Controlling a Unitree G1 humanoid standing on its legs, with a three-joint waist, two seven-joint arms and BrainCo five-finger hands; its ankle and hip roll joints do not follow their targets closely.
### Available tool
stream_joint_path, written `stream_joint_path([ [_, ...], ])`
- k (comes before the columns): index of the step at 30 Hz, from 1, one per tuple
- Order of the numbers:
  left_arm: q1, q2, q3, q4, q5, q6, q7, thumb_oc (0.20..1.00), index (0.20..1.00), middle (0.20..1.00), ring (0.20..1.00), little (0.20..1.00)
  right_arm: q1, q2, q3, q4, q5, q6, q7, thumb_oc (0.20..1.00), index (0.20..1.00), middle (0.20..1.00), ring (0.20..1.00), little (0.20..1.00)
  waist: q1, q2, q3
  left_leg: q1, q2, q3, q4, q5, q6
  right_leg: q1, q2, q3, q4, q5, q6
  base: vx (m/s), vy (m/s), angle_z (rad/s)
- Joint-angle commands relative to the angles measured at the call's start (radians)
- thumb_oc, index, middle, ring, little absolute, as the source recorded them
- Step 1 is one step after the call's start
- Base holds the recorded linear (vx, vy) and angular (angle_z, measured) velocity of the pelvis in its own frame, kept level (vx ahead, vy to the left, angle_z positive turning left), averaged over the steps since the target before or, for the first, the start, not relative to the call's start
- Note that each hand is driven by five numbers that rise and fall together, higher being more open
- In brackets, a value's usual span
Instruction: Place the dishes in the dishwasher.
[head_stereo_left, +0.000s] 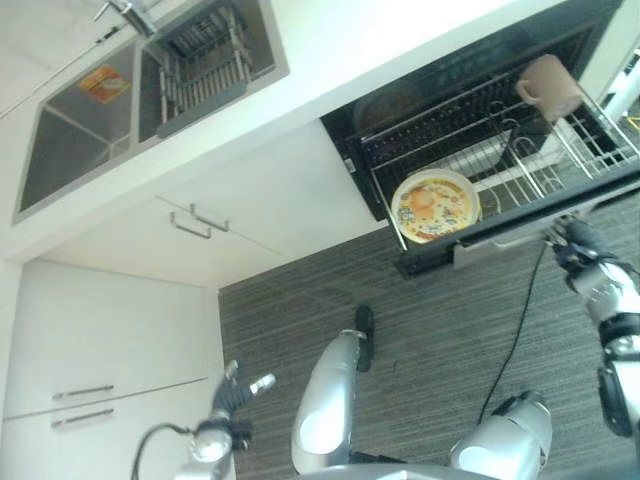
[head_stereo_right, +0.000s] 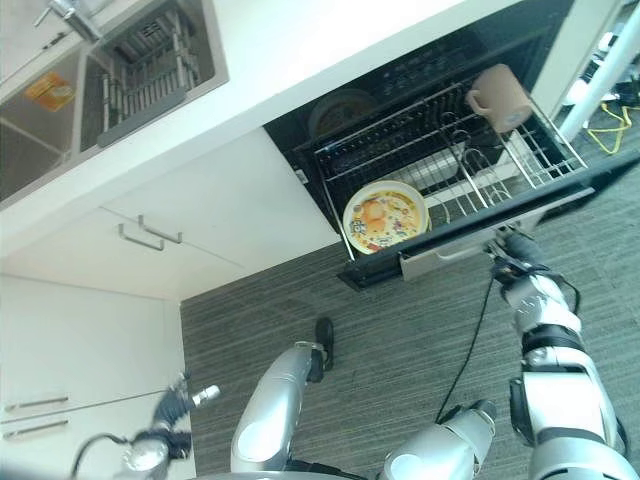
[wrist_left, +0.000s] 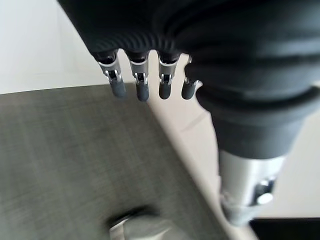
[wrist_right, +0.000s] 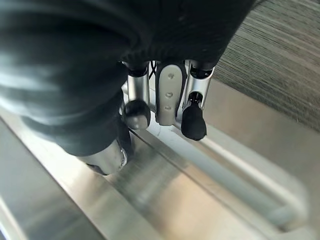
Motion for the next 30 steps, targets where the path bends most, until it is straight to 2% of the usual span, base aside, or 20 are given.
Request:
stream_joint_path([
  [1,-0.011,0.158,0.021,-0.115,-0.028,-0.016,-0.012,1.000,1.000,1.000,1.000,1.000,-0.095,-0.077,-0.056,0.000,-0.045,0.012,0.063,0.200,0.200,0.200,0.200,0.200,0.097,0.032,0.011,0.045,0.093,0.015,-0.170,0.124,-0.127,-0.039,-0.027,0.038,0.043,0.037,-0.057,0.08,-0.014,0.24],
  [5,-0.001,0.187,0.026,-0.166,-0.049,-0.025,-0.020,1.000,1.000,1.000,1.000,1.000,-0.217,-0.126,-0.022,0.039,-0.064,0.031,0.090,0.200,0.200,0.200,0.200,0.200,0.133,0.036,0.019,0.018,0.107,0.005,-0.173,0.141,-0.136,0.003,-0.021,-0.014,-0.018,0.056,-0.044,0.08,-0.027,0.21],
  [6,0.004,0.213,0.036,-0.202,-0.047,-0.021,-0.031,1.000,1.000,1.000,1.000,1.000,-0.287,-0.146,0.003,0.077,-0.113,0.053,0.088,0.200,0.200,0.200,0.200,0.200,0.162,0.035,0.019,-0.006,0.109,-0.011,-0.150,0.136,-0.138,0.021,-0.026,-0.032,-0.025,0.055,-0.046,0.11,-0.034,0.04],
  [7,0.005,0.214,0.037,-0.206,-0.048,-0.019,-0.031,1.000,1.000,1.000,1.000,1.000,-0.293,-0.148,0.006,0.082,-0.116,0.054,0.088,0.200,0.200,0.200,0.200,0.200,0.162,0.035,0.019,-0.009,0.110,-0.012,-0.147,0.135,-0.138,0.022,-0.026,-0.034,-0.026,0.056,-0.046,0.16,-0.034,0.13],
  [10,0.032,0.239,0.049,-0.253,-0.035,-0.004,-0.034,1.000,1.000,1.000,1.000,1.000,-0.363,-0.177,0.054,0.127,-0.172,0.085,0.083,0.200,0.200,0.200,0.200,0.200,0.198,0.036,0.017,-0.044,0.119,-0.026,-0.117,0.133,-0.141,0.069,-0.039,-0.070,-0.062,0.060,-0.047,0.20,0.011,0.11],
  [15,0.071,0.271,0.061,-0.278,-0.015,0.011,-0.043,1.000,1.000,1.000,1.000,1.000,-0.418,-0.213,0.091,0.167,-0.216,0.089,0.084,0.200,0.200,0.200,0.200,0.200,0.230,0.047,0.018,-0.090,0.117,-0.038,-0.085,0.127,-0.137,0.114,-0.053,-0.109,-0.127,0.084,-0.038,0.20,0.016,0.16],
  [17,0.092,0.287,0.073,-0.271,-0.014,0.015,-0.042,1.000,1.000,1.000,1.000,1.000,-0.465,-0.234,0.120,0.178,-0.214,0.085,0.068,0.200,0.200,0.200,0.200,0.200,0.242,0.051,0.024,-0.137,0.106,-0.041,-0.055,0.116,-0.131,0.140,-0.049,-0.126,-0.187,0.106,-0.029,0.31,0.011,0.20],
  [21,0.111,0.313,0.103,-0.278,0.039,0.013,-0.037,1.000,1.000,1.000,1.000,1.000,-0.548,-0.300,0.158,0.179,-0.177,0.078,0.020,0.200,0.200,0.200,0.200,0.200,0.264,0.042,0.036,-0.237,0.064,-0.067,0.004,0.078,-0.113,0.168,-0.027,-0.151,-0.339,0.192,-0.006,0.24,-0.078,0.25],
  [22,0.110,0.339,0.104,-0.281,0.044,0.008,-0.022,1.000,1.000,1.000,1.000,1.000,-0.602,-0.318,0.182,0.175,-0.159,0.060,-0.026,0.200,0.200,0.200,0.200,0.200,0.267,0.036,0.042,-0.294,0.049,-0.080,0.040,0.059,-0.109,0.158,-0.017,-0.147,-0.378,0.214,-0.004,0.14,-0.081,0.27],
  [30,0.113,0.397,0.175,-0.243,-0.009,-0.002,-0.092,1.000,1.000,1.000,1.000,1.000,-0.760,-0.359,0.284,0.160,-0.152,0.031,-0.081,0.200,0.200,0.200,0.200,0.200,0.291,0.023,0.031,-0.371,0.038,-0.070,0.072,0.052,-0.102,0.174,0.010,-0.191,-0.416,0.213,-0.002,0.02,-0.039,0.08],
])
